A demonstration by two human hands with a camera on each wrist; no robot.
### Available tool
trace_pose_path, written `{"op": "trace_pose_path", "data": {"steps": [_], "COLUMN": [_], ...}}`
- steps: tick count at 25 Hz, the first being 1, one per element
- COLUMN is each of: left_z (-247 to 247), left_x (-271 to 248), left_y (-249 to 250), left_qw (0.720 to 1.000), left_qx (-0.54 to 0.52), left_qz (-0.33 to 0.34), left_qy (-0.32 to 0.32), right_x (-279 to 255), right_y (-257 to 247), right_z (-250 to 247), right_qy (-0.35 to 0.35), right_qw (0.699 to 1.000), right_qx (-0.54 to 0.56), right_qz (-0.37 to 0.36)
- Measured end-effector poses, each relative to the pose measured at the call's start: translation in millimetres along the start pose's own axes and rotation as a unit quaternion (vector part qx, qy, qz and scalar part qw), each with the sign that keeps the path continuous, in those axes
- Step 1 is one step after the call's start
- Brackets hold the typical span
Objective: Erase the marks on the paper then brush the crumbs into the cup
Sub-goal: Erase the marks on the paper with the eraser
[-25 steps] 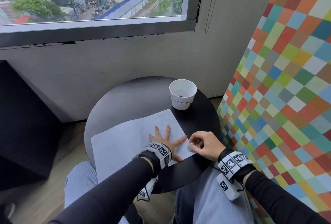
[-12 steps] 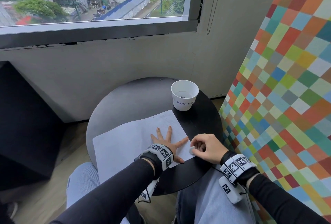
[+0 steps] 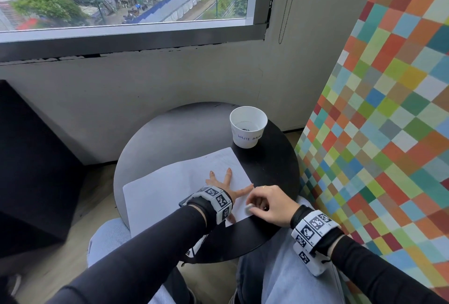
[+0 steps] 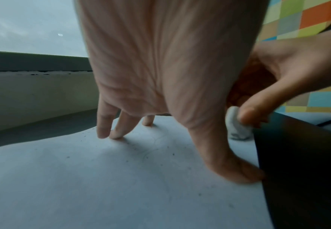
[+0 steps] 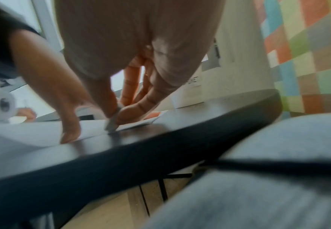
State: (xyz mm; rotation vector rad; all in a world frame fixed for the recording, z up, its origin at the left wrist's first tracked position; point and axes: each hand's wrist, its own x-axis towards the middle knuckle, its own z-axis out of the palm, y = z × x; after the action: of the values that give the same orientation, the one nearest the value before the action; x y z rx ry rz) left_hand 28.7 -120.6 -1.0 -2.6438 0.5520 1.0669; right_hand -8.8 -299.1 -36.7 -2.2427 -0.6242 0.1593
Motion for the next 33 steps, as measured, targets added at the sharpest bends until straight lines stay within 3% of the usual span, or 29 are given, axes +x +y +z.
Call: {"op": "trace_pose_path", "data": {"steps": [4, 8, 17, 20, 24, 27, 31, 33], "left_z": [1, 1, 1, 1, 3, 6, 3, 1], "left_x": [-2, -1, -1, -4, -4, -6, -7, -6], "left_y": [0, 1, 0, -1, -5, -8, -6, -4], "left_qw": [1.000, 1.000, 1.000, 1.000, 0.999, 0.998, 0.999, 0.999], "left_qx": [0.004, 0.012, -0.006, -0.001, 0.006, 0.011, 0.005, 0.014], "left_qz": [0.005, -0.002, 0.001, 0.008, 0.011, 0.010, 0.000, -0.011], "left_qy": [0.012, 0.011, 0.006, 0.011, 0.038, 0.057, 0.048, 0.038], "right_x": [4, 2, 2, 1, 6, 6, 13, 11], "right_y": [1, 2, 3, 0, 4, -1, 5, 4], "right_z": [0, 1, -2, 3, 1, 10, 2, 7], "right_qy": [0.040, -0.014, 0.054, -0.009, 0.060, 0.004, 0.076, 0.023], "right_qw": [0.999, 1.000, 0.998, 1.000, 0.998, 0.999, 0.996, 0.999], "right_qx": [-0.014, -0.004, -0.011, -0.018, -0.017, -0.029, -0.028, -0.024], "right_qz": [0.022, 0.017, 0.044, 0.008, 0.032, -0.022, 0.025, 0.000]}}
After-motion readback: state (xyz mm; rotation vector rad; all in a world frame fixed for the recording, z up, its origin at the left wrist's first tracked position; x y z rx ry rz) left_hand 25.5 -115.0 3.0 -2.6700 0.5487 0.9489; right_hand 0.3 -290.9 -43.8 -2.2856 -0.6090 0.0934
